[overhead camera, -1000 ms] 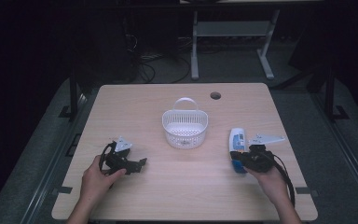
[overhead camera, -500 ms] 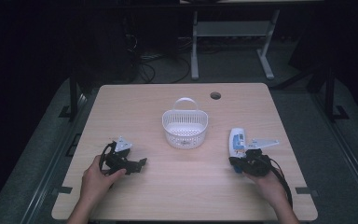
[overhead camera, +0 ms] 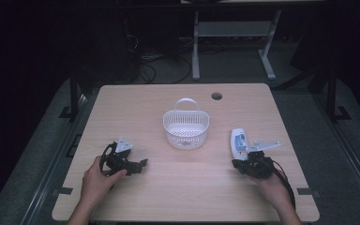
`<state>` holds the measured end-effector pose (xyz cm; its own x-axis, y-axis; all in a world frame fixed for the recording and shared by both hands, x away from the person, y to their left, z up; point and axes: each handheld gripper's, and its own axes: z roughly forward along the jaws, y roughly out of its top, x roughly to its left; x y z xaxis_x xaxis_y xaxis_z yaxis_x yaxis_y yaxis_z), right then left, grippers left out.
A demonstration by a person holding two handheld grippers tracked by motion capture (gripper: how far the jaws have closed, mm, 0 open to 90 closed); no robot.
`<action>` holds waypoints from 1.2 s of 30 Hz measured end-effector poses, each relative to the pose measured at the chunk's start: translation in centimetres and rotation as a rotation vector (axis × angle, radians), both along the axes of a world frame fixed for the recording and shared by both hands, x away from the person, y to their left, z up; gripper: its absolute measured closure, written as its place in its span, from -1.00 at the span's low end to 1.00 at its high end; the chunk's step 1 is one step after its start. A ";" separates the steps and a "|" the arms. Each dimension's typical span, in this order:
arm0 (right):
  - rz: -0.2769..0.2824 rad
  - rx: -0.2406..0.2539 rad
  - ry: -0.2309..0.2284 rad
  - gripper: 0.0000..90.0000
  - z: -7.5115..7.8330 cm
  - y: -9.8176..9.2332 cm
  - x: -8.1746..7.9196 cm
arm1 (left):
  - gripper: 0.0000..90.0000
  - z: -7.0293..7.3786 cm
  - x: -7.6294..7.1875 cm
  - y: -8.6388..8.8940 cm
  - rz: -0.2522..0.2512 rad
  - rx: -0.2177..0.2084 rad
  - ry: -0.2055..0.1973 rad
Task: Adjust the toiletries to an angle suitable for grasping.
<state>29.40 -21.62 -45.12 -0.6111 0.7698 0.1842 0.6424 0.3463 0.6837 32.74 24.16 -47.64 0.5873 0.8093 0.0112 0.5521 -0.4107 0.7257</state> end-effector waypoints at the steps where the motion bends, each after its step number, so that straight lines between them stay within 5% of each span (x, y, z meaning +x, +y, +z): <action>1: -0.001 0.000 0.003 0.99 0.0 -0.1 0.0 | -0.72 0.0 0.0 0.0 0.000 0.000 0.000; 17: -0.037 -0.023 0.012 0.99 -0.1 -1.9 0.2 | -0.72 0.0 0.0 0.0 0.000 0.000 0.000; 36: -0.141 -0.019 0.012 0.99 -0.3 -5.6 0.6 | -0.72 0.0 0.0 0.0 0.000 0.000 0.000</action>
<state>30.03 -27.27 -45.37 -0.4941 0.8514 0.1759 0.6940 0.2644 0.6697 32.75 24.16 -47.64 0.5873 0.8093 0.0113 0.5519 -0.4106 0.7258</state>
